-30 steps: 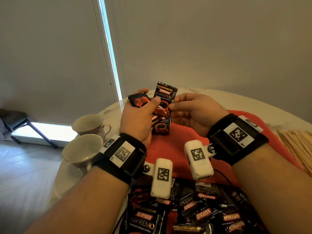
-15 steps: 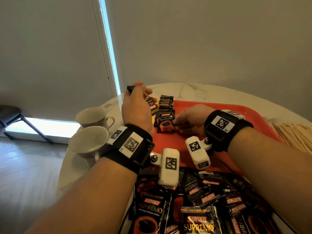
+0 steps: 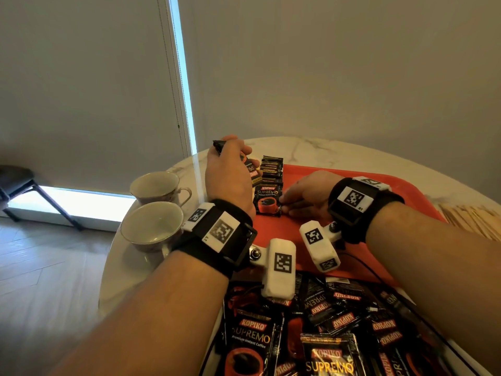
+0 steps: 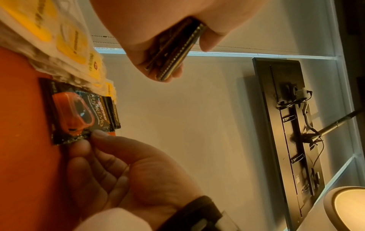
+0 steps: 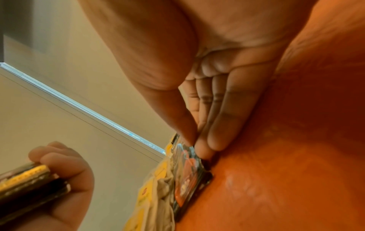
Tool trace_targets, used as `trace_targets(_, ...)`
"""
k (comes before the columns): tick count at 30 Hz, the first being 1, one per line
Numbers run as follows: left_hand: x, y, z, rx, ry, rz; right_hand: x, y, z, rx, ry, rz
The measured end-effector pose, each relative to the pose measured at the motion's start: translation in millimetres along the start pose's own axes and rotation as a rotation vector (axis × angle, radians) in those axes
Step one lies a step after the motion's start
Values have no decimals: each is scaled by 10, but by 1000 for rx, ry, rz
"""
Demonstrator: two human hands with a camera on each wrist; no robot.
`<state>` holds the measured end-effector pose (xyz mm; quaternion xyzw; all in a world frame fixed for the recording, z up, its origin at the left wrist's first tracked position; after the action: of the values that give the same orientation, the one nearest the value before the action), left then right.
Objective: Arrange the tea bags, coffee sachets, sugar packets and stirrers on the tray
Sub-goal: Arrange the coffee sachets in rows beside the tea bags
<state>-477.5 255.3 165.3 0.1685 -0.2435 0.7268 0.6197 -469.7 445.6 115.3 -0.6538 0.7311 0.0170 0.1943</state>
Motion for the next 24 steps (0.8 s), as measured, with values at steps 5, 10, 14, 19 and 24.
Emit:
trace_targets(5, -2, 35, -46, -22, -9, 0, -18, 13, 7, -10, 14, 12)
trace_targets(10, 22, 63, -152, -131, -115, -30, -46, -7, 18, -29, 111, 9)
trace_targets(14, 75, 9, -175, -154, -159, -51, -46, -85, -108, -127, 311, -79)
trace_targets(19, 84, 13, -217, -100, -70, -49, 113, -248, -307, -281, 455, -265)
trace_targets(24, 101, 34, -213, -91, 36, -82, -113, -175, -411, -401, 552, -73)
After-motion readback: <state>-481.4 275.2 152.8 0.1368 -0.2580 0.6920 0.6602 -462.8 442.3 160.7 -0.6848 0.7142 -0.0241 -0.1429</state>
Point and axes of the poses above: each hand's wrist, its own y-axis towards the middle knuckle, its own x-axis out of the palm, z = x × y, the point moved 10 cm from there along y, towards the middle knuckle, and after that the axes turned 12 degrees about -x, right-handed, at the moved point
